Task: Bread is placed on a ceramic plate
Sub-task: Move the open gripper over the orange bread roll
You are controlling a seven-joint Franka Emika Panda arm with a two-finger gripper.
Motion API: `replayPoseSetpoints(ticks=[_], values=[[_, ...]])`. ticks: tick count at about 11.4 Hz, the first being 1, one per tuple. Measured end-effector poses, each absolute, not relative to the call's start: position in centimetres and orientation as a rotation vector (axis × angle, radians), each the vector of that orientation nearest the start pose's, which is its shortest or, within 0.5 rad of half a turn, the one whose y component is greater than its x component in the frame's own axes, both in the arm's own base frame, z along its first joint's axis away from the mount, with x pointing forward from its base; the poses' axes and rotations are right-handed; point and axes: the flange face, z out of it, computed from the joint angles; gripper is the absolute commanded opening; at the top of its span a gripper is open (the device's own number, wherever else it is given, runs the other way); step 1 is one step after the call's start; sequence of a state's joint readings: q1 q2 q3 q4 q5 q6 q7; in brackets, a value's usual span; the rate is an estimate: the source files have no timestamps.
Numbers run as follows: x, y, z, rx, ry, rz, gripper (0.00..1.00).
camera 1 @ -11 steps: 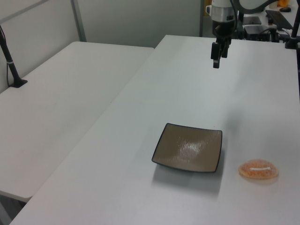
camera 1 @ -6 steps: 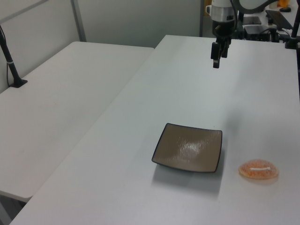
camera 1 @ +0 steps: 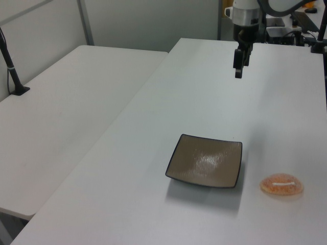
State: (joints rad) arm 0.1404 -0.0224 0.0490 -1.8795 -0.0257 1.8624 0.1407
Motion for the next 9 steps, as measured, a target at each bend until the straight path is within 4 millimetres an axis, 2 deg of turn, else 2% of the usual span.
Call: replayPoseSetpoints(ticks=[5,9], values=[[47.3,18.6,50.2,-3.154,-0.355,0.046,1.0],[43.3,25.1,47.9,-3.124,-0.542,0.126,1.0]])
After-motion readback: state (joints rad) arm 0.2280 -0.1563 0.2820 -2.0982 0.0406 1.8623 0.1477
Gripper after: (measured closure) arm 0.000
